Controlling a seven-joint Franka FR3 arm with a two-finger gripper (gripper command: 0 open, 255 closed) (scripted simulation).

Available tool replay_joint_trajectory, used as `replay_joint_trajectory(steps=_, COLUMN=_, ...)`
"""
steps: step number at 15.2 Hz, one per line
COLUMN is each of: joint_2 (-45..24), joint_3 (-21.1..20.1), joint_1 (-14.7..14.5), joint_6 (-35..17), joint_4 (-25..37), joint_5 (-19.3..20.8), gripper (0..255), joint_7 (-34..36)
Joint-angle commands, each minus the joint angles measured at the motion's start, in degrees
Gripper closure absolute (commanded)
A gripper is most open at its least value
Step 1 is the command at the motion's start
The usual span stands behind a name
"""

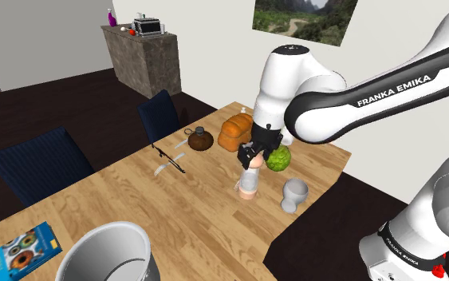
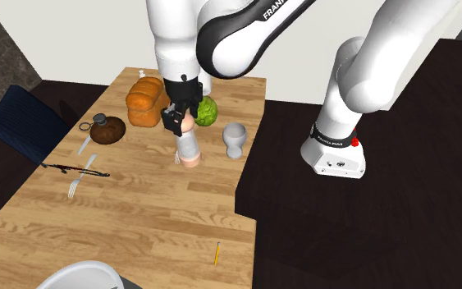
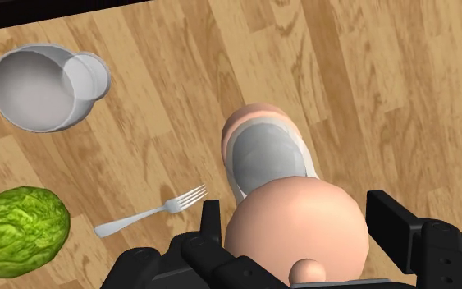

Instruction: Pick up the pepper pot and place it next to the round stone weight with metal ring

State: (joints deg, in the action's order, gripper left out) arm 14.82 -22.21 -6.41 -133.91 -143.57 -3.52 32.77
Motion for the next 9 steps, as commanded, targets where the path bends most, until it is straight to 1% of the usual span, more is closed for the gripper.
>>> replay_joint_trajectory(steps=1, joint_2=0.9, joint_3=0.3, joint_1=-0.1, joint_6=1.8, joint_4=0.9, joint_5=-0.3, gripper=255, joint_7=-0.4)
replay_joint_trajectory(steps=8, joint_2=3.7, joint_3=1.0, joint_1=-0.3, joint_6=7.4, joint_4=3.8, joint_5=-1.0, gripper=255, joint_7=-1.2)
replay_joint_trajectory(steps=9, joint_2=1.6, joint_3=1.2, joint_1=0.4, joint_6=7.2, joint_4=5.7, joint_5=-0.1, gripper=255, joint_7=-1.4)
